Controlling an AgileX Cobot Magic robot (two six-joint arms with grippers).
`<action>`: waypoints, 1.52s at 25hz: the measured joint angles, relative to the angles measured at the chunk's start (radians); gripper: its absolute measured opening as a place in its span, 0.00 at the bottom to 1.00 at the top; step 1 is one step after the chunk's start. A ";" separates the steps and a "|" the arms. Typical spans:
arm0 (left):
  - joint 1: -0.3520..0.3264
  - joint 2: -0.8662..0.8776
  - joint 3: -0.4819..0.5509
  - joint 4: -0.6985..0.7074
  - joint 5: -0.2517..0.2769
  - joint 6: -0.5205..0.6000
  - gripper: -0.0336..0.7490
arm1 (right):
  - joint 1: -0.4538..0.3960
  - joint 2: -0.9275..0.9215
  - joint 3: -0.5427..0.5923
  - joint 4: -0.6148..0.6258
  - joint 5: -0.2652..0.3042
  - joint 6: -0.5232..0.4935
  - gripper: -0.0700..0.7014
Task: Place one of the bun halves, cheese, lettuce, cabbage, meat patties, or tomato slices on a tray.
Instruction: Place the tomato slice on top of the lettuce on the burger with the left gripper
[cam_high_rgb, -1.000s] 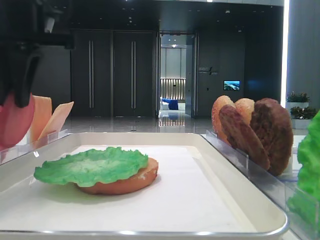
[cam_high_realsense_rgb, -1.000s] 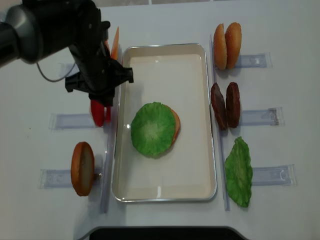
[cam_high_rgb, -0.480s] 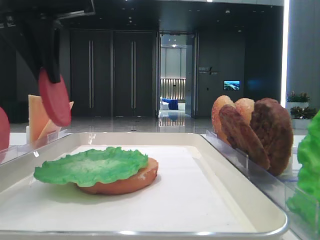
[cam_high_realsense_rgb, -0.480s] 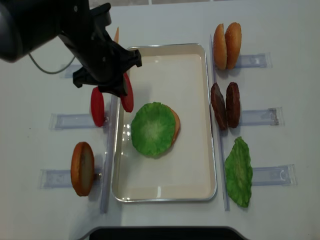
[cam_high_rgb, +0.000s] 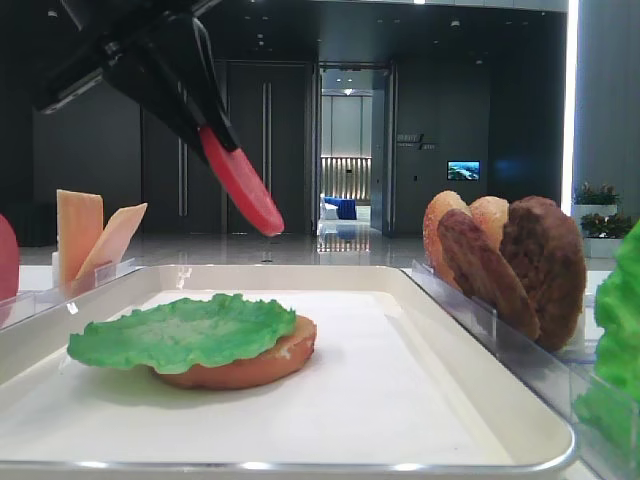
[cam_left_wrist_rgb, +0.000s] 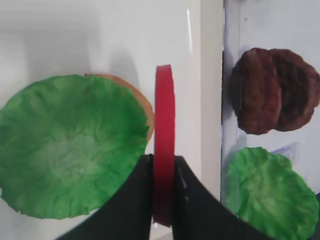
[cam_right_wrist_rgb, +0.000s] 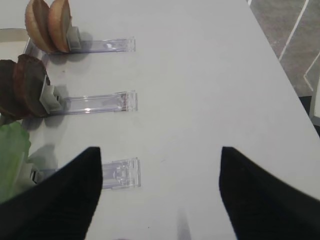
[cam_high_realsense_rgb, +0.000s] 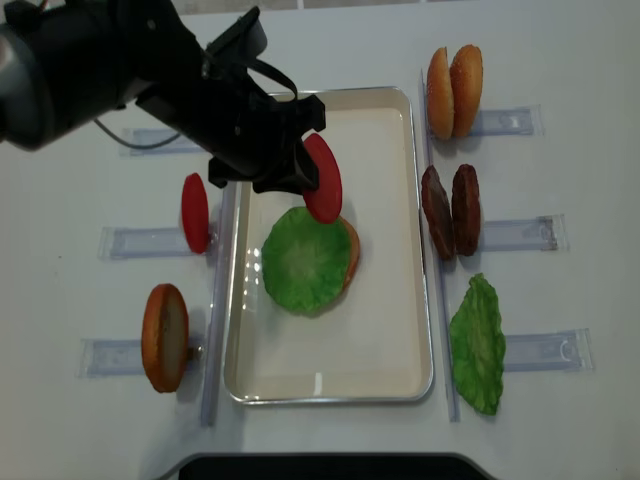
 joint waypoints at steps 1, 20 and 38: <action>-0.002 0.000 0.015 -0.005 -0.003 0.008 0.12 | 0.000 0.000 0.000 0.000 0.000 0.000 0.70; -0.043 0.053 0.128 -0.085 -0.134 0.115 0.12 | 0.000 0.000 0.000 0.001 0.000 0.000 0.70; -0.043 0.094 0.128 -0.111 -0.148 0.163 0.27 | 0.000 0.000 0.000 0.001 0.000 0.000 0.70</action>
